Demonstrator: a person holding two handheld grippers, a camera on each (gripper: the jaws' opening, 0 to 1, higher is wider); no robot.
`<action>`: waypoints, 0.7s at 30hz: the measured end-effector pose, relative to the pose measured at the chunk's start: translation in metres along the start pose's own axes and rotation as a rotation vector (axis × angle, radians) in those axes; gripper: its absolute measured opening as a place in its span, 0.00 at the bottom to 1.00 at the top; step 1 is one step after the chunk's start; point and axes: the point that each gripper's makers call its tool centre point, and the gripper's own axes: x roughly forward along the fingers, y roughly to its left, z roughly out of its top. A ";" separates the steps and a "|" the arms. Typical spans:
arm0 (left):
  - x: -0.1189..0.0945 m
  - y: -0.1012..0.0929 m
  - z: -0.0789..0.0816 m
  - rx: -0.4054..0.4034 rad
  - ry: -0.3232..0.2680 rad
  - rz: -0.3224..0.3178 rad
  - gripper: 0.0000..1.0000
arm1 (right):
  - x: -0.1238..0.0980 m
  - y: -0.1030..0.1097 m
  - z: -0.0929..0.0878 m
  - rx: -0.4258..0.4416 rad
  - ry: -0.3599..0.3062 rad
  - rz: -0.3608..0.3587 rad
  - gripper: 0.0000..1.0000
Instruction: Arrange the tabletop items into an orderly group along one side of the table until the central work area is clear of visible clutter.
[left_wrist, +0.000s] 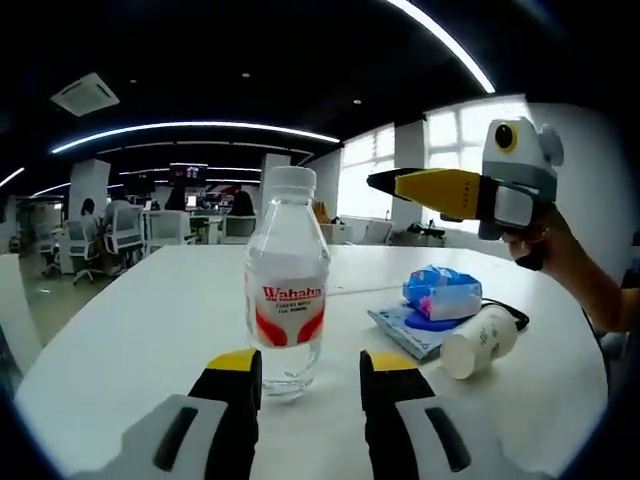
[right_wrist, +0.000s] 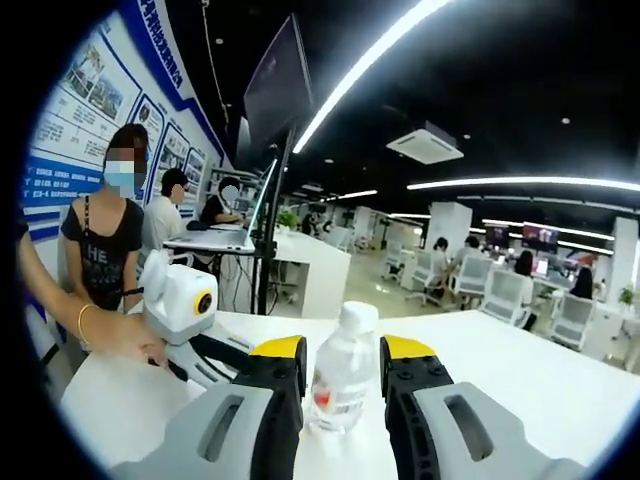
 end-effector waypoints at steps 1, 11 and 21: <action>-0.002 -0.001 0.001 0.000 -0.006 0.000 0.38 | -0.003 0.000 0.000 0.001 -0.002 -0.004 0.27; -0.013 -0.009 -0.001 0.018 0.009 -0.014 0.36 | -0.022 0.001 0.001 0.021 -0.008 -0.019 0.27; -0.019 -0.032 0.004 0.044 0.001 -0.048 0.36 | -0.037 0.000 -0.005 0.038 -0.005 -0.027 0.27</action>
